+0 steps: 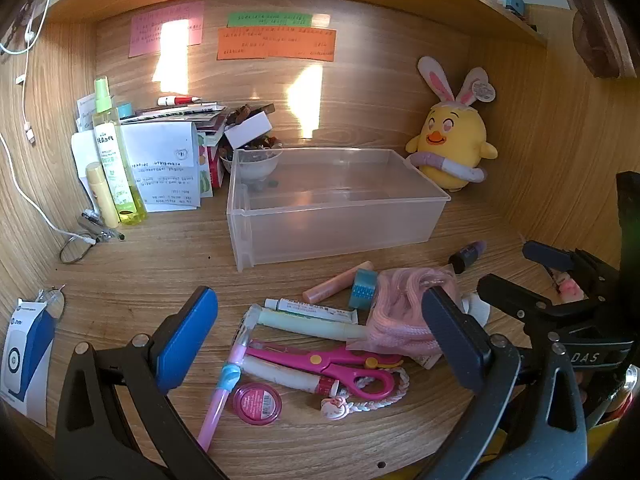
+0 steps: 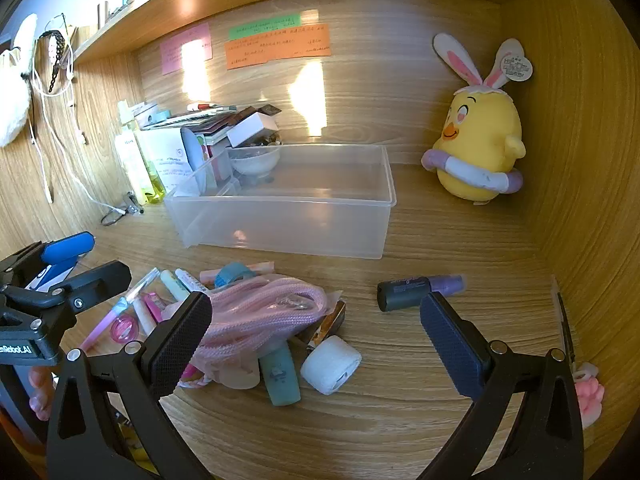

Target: Organize objects

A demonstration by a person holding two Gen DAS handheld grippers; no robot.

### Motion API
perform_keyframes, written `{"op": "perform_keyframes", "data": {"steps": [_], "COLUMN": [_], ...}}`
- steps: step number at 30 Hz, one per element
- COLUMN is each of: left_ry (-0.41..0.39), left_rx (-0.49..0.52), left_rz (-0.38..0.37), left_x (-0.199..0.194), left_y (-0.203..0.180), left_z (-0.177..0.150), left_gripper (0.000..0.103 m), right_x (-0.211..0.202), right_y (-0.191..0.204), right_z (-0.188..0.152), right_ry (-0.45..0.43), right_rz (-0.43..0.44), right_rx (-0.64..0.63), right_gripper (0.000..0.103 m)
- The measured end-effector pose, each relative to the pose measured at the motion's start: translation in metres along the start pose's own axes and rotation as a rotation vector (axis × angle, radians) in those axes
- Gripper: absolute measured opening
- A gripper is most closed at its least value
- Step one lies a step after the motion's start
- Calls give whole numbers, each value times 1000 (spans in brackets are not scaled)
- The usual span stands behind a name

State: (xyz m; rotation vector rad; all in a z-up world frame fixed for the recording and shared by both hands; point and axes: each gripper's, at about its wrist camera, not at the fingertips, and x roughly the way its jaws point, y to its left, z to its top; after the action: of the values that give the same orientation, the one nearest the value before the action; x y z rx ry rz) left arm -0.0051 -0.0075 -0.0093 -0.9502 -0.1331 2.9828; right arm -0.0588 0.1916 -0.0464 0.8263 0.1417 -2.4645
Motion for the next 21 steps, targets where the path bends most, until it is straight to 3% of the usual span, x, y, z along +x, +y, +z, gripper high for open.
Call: {"op": "perform_keyframes", "data": {"steps": [21], "left_ry": [-5], "left_rx": [-3], "left_rz": [-1], "left_x": [-3], "left_y": [2], "left_z": [-2], "left_gripper": [103], "right_x": [1], "right_y": [5], "right_z": [0], "right_ry": [6], "right_rz": [0], "right_rx": [-3], "right_gripper": [103]}}
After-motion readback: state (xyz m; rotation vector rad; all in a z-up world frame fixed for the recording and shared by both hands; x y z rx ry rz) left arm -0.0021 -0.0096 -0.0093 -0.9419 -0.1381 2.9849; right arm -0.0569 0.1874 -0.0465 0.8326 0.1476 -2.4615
